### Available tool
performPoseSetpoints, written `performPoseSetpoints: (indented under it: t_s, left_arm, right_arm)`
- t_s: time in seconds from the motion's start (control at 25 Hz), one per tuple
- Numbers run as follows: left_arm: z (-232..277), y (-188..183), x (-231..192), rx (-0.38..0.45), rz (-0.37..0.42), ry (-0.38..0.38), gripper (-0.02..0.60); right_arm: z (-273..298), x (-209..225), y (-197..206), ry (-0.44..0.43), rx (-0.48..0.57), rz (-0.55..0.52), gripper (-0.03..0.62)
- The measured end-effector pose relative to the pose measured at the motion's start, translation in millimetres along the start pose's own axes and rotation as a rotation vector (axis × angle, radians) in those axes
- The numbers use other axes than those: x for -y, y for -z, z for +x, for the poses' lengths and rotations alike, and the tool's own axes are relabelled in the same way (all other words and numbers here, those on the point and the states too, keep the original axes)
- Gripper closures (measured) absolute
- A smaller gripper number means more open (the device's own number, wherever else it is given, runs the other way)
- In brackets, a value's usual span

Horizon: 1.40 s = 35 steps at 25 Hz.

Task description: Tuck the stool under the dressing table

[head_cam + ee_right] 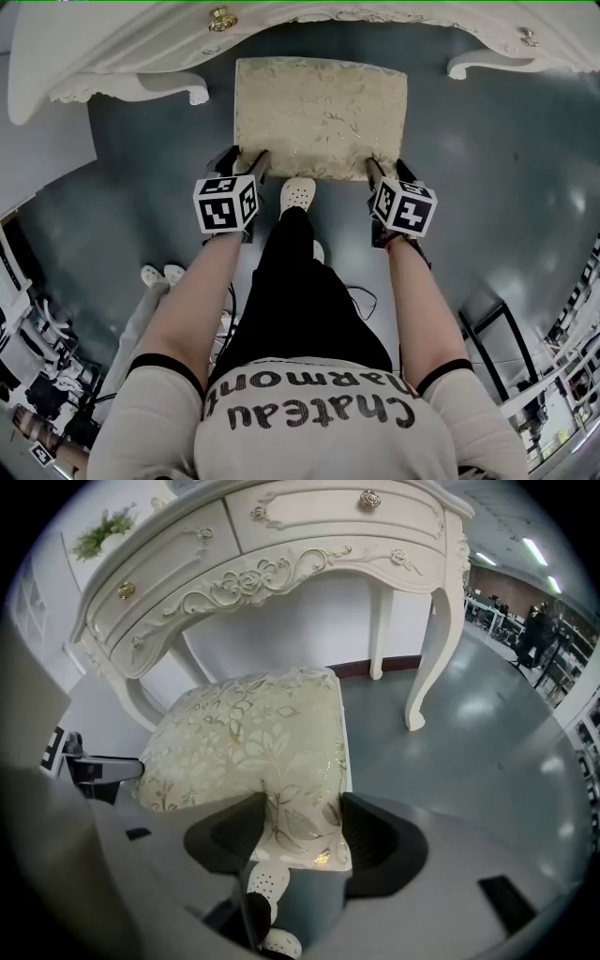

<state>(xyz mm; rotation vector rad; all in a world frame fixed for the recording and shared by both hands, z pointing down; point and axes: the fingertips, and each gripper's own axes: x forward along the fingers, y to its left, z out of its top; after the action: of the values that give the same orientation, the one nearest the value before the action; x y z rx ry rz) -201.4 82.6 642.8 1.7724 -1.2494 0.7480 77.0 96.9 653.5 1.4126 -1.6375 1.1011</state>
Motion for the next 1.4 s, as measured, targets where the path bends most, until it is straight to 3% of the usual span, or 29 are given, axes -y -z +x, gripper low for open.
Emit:
performPoseSetpoints:
  t_s: [0.2, 0.36, 0.52, 0.8, 0.92, 1.4]
  left_arm:
    - [16, -26, -1, -0.011, -0.007, 0.03, 0.301]
    - [33, -66, 0, 0.017, -0.006, 0.023, 0.301]
    - [46, -81, 6, 0.05, -0.029, 0.013, 0.301]
    - [40, -88, 11, 0.172, -0.095, -0.042, 0.301]
    - [42, -111, 15, 0.238, -0.117, -0.066, 0.301]
    - [60, -161, 11, 0.389, -0.135, -0.112, 0.302]
  right_arm:
    - [10, 6, -26, 0.046, 0.007, 0.013, 0.318]
    - [21, 14, -69, 0.046, 0.042, 0.0, 0.318]
    - [32, 26, -93, 0.043, 0.057, -0.027, 0.318]
    - [30, 28, -117, -0.007, 0.105, -0.101, 0.318]
    - [32, 32, -149, -0.032, 0.138, -0.131, 0.318]
    - [51, 34, -216, -0.136, 0.279, -0.159, 0.321]
